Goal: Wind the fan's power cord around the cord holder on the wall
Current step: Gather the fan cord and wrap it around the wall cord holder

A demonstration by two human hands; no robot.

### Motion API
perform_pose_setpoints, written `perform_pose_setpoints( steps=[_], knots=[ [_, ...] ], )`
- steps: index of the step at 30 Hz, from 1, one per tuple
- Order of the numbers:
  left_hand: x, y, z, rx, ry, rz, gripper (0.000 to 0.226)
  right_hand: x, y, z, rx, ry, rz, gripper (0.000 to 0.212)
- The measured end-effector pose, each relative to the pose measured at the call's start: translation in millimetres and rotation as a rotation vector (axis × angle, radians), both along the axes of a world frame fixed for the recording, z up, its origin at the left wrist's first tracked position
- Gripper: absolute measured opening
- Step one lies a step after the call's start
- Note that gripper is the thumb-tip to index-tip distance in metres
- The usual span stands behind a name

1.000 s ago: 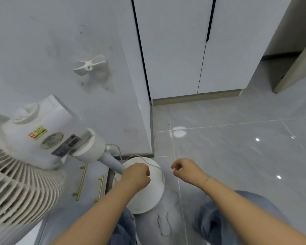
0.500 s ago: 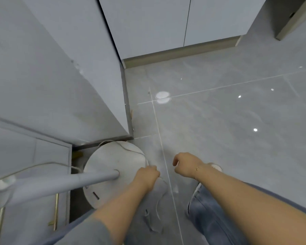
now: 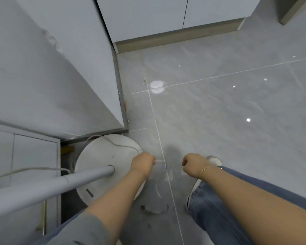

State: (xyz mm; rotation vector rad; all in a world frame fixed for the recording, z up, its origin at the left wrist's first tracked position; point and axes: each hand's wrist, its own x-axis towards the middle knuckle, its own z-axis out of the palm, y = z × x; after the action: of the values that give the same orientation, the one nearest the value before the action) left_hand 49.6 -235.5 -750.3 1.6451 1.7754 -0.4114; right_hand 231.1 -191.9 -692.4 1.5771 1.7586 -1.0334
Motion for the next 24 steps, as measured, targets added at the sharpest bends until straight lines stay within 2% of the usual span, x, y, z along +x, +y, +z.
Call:
perform_pose_setpoints(
  steps=[2, 4, 6, 10, 15, 19, 24],
  knots=[
    [-5, 9, 23, 0.070, -0.116, 0.119, 0.026, 1, -2, 11, 0.031, 0.008, -0.037, 0.032],
    [-8, 14, 54, 0.137, -0.192, 0.194, 0.026, 3, -5, 25, 0.039, 0.031, -0.115, 0.023],
    [-9, 18, 90, 0.223, -0.215, 0.224, 0.026, 2, -7, 43, 0.006, 0.115, -0.309, 0.018],
    [-5, 8, 181, 0.401, -0.277, 0.279, 0.027, 1, -24, 97, -0.243, 0.534, -0.999, 0.035],
    [-1, -34, 273, 0.532, -0.391, 0.270, 0.027, -4, -38, 165, -0.626, 1.092, -1.534, 0.056],
    [2, -80, 331, 0.615, -0.521, 0.373, 0.026, -2, -35, 239, -0.638, 1.406, -1.658, 0.052],
    [4, -127, 386, 0.679, -0.575, 0.442, 0.030, 6, -31, 310, -0.589, 1.476, -1.578, 0.038]
  ],
)
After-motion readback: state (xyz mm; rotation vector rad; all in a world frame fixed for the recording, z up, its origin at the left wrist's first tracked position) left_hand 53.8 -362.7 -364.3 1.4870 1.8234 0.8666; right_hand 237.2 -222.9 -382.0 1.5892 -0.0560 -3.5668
